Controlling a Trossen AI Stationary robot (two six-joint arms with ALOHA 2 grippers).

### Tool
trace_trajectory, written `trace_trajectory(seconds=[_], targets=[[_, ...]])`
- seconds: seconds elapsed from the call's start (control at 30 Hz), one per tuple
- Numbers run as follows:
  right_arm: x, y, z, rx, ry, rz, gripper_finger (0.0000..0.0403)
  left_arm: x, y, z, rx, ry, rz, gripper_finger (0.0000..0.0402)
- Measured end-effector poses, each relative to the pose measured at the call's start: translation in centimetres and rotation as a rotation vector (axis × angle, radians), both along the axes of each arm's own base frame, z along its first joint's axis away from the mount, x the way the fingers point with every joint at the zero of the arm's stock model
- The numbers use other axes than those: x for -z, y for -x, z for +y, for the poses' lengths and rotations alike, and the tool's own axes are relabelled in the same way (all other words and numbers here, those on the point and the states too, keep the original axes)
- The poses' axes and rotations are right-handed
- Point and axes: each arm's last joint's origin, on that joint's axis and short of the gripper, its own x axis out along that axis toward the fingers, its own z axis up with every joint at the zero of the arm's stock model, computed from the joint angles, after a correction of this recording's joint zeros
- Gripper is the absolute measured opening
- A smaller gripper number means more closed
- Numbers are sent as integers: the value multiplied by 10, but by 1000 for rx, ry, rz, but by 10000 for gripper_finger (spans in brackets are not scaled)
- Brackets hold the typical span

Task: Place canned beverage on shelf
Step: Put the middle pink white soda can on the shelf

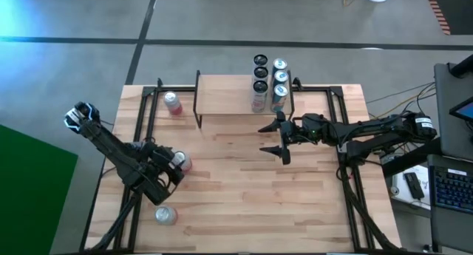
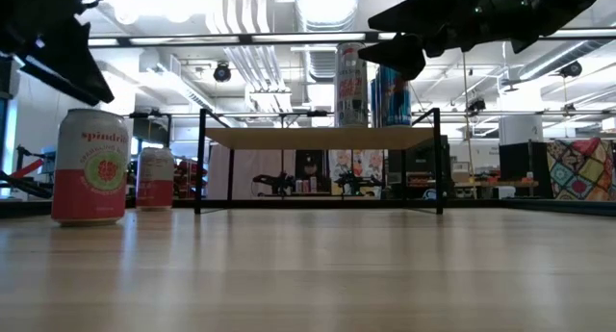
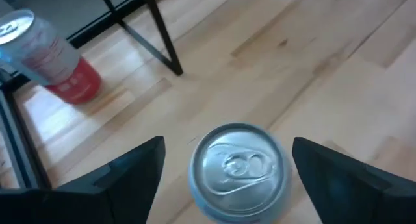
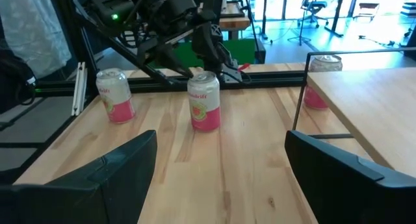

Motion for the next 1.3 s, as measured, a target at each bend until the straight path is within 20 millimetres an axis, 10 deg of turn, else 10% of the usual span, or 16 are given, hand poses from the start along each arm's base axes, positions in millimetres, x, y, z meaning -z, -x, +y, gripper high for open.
trace_trajectory(seconds=[0.27,1.0,1.3], targets=[[0,0,0,0,-1,2,327,22,5,-1,-14,71,15,395],[-1,0,0,3,-18,-11,327,53,8,4,-27,26,-51,271],[-4,0,0,2,-16,-28,327,24,-11,1,64,-52,-19,286]])
